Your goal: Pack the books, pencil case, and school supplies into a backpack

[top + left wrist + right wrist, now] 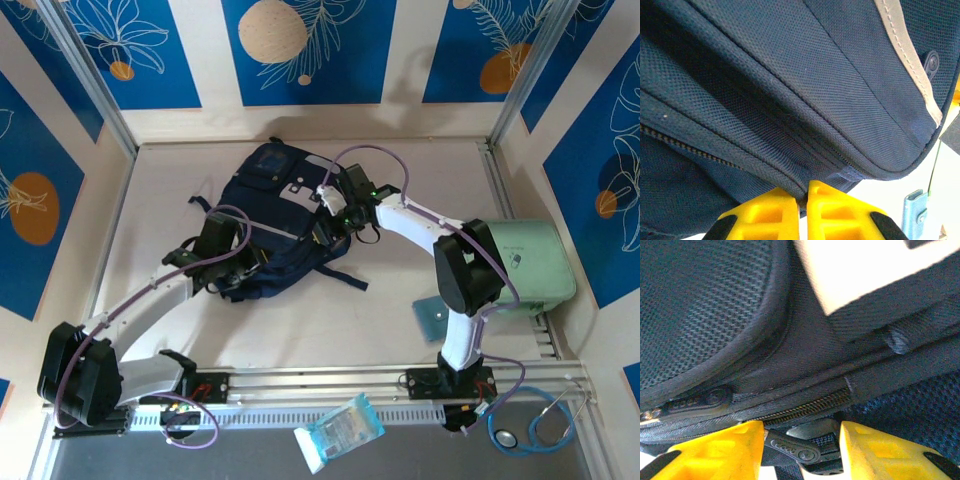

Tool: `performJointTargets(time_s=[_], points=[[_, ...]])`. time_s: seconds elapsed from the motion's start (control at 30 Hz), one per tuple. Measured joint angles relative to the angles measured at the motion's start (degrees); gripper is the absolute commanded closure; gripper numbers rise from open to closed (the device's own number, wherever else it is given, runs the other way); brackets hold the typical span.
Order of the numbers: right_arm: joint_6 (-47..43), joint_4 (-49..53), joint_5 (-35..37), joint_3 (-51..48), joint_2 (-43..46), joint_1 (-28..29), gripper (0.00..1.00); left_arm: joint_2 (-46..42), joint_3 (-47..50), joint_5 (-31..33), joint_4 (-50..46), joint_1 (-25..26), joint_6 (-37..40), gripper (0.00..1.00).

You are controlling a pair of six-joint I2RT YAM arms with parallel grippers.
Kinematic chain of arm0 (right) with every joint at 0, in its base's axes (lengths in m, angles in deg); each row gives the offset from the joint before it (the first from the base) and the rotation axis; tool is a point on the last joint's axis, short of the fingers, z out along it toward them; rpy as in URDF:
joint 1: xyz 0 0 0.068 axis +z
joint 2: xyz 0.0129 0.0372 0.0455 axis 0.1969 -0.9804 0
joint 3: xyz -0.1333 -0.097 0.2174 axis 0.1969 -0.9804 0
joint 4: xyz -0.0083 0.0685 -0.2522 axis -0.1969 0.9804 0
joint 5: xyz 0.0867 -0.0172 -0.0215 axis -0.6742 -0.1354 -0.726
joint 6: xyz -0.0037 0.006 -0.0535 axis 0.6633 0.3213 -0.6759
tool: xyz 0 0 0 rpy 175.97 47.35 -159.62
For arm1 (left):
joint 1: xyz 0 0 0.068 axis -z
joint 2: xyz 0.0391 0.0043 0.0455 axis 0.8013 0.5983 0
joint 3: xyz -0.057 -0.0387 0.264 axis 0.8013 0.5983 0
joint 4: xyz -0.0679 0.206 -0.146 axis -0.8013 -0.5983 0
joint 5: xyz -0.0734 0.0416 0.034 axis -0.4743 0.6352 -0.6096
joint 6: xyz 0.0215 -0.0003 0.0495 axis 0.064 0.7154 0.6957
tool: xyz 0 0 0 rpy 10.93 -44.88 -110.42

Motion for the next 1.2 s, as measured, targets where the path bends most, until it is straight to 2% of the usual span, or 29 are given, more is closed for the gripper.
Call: performJointTargets(time_s=[0.17,0.3,0.53,0.83,0.93,1.13,1.2], points=[[-1.84,0.35,-1.84,-0.35,0.02,0.33,0.58,0.02,0.00,0.00,-0.04,0.00,0.00,0.91],[-2.73,0.50,-3.32,-1.22,0.02,0.50,0.64,0.09,0.00,-0.02,-0.02,0.00,0.00,0.91],[-3.58,0.96,-2.16,-1.40,0.02,1.36,0.67,0.46,-0.04,-0.02,0.00,0.00,0.00,0.91],[-3.96,-0.24,1.81,-2.21,0.02,3.28,0.59,0.46,-0.07,-0.02,0.00,0.00,-0.02,0.91],[-3.80,-1.33,3.41,-3.04,0.02,4.02,0.65,0.48,-0.07,-0.04,0.00,0.00,-0.02,0.91],[-2.49,-4.72,5.40,-4.72,0.04,4.90,0.86,0.79,-0.07,-0.04,0.11,0.00,-0.02,0.91],[-2.08,-5.42,6.43,-5.16,0.07,5.42,0.89,0.81,-0.07,-0.04,0.04,-0.02,-0.02,0.90]])
